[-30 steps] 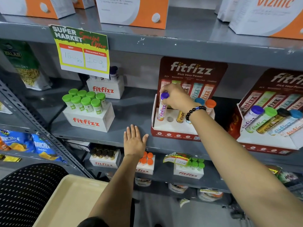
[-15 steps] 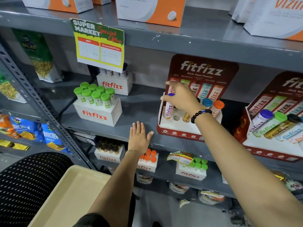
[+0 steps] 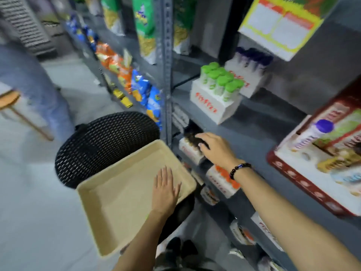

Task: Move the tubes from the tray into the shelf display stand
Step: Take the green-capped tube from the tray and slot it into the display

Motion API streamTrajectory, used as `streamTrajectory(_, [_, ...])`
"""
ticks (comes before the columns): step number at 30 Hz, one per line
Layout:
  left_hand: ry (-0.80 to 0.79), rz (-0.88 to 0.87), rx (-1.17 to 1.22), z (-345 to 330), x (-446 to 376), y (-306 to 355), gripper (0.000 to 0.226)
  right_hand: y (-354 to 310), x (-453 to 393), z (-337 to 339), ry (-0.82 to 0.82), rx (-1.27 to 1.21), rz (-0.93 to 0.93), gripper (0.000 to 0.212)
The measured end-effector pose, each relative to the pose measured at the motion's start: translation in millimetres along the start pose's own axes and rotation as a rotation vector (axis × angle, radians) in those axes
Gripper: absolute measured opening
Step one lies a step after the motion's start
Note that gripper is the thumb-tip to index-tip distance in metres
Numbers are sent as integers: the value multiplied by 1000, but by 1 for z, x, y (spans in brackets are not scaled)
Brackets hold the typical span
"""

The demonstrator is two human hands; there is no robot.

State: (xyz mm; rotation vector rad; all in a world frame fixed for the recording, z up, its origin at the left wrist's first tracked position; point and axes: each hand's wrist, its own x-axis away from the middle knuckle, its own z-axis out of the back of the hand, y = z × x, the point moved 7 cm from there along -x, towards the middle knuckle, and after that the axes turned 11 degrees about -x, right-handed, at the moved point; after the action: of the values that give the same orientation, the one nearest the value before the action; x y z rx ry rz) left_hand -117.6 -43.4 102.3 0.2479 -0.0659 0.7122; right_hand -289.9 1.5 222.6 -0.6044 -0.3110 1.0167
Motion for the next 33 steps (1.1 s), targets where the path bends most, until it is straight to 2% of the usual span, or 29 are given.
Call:
streamTrajectory(4, [-40,204,-46,-34,30,-47,81,3,-4,-92,-315,13,29,37])
streamTrajectory(9, [-74,370,-21,-71,56,-73,78,16,5,-180,-642,51,24,43])
streamTrajectory(12, [-74,422,10,-101,64,-84,60,30,7,-222,-785,75,-27,52])
streamTrajectory(16, [-59,466,23,-126,68,-88,61,51,12,-265,-933,158,-66,50])
streamTrajectory(23, [-87,477,6,-137,70,-87,61,65,20,-291,-978,275,-9,25])
streamTrajectory(27, [-98,482,18,-139,71,-87,60,62,22,-292,-1003,301,41,22])
streamTrajectory(33, [-113,505,20,-138,72,-88,68,52,12,-260,-902,-47,-76,26])
